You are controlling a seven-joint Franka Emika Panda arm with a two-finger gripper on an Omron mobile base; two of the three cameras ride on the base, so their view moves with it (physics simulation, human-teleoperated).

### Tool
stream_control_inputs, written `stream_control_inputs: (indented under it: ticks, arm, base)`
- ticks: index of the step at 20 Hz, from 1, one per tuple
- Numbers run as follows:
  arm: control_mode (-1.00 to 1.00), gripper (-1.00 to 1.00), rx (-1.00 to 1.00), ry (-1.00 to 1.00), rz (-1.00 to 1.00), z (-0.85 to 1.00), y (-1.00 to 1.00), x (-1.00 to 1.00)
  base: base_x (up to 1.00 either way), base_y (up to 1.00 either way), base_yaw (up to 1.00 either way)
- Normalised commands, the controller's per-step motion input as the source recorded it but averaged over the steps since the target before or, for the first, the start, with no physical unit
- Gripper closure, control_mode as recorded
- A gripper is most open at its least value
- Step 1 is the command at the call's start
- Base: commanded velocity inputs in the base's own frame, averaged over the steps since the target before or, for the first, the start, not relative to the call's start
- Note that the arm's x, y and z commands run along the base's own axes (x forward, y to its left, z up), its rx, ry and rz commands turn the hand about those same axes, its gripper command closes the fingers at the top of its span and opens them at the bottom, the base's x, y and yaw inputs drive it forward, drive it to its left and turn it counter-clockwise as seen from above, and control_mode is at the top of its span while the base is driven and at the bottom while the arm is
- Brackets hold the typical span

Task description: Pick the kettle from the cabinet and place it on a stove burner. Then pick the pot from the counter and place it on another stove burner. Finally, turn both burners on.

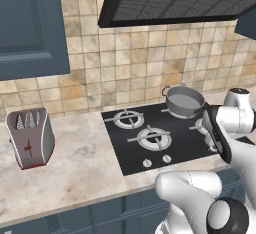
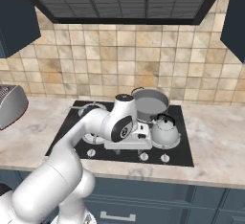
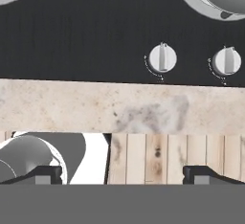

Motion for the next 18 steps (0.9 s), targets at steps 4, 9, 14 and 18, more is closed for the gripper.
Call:
stream_control_inputs:
  ticks: [4,9,14,18]
  arm:
    - [-1.0,-1.0,0.05,0.0,0.0,-0.05,-0.01,0.25]
    - [-1.0,-1.0,0.04,0.0,0.0,-0.02,0.0,0.21]
    - [-1.0,-1.0,0.05,0.0,0.0,-0.03,0.0,0.18]
    - [-1.0,-1.0,0.06,0.0,0.0,-0.09,-0.05,0.12]
  base:
    - [0.0,0.0,0.0]
    - [0.0,0.0,0.0]
    - [0.0,0.0,0.0]
    - [0.0,0.0,0.0]
